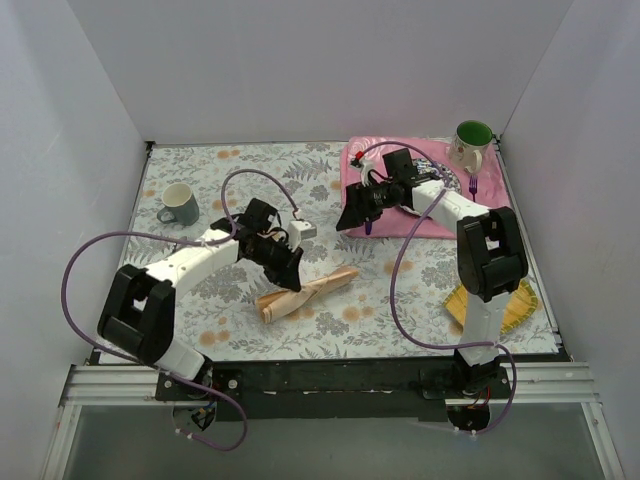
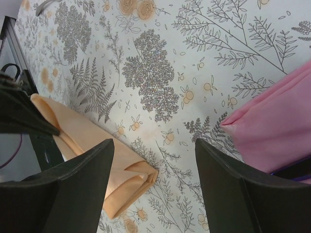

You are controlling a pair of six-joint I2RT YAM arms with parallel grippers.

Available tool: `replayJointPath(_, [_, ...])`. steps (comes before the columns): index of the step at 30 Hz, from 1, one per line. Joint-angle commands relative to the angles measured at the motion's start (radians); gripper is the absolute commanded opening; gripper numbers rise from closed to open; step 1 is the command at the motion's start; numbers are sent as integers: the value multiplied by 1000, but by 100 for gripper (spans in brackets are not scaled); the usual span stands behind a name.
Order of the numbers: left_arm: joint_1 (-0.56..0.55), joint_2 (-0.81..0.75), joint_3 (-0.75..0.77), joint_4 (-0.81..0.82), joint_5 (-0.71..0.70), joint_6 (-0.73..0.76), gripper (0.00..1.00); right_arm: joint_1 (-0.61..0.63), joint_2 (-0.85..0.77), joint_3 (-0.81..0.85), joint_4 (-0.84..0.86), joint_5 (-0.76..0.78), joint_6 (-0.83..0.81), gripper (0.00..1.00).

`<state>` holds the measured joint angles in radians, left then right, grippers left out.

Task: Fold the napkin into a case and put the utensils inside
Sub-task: Turn over the smaller rectangle-folded napkin at the center of the board.

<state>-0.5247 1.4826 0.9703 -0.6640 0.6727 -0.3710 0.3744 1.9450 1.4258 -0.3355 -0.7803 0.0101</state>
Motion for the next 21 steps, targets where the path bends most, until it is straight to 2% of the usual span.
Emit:
replayJointPath(1, [126, 106, 77, -86, 183, -17, 0, -11, 3, 47, -36, -43, -39, 75])
replayJointPath(7, [204, 208, 108, -45, 248, -23, 0, -9, 29, 77, -66, -65, -41, 74])
replayJointPath(18, [342, 376, 191, -3, 254, -20, 0, -15, 28, 79, -89, -68, -64, 74])
replayJointPath(20, [347, 387, 189, 15, 239, -25, 6, -15, 28, 78, -88, -66, -61, 74])
replayJointPath(21, [354, 386, 185, 36, 232, -32, 14, -15, 28, 79, -89, -69, -59, 74])
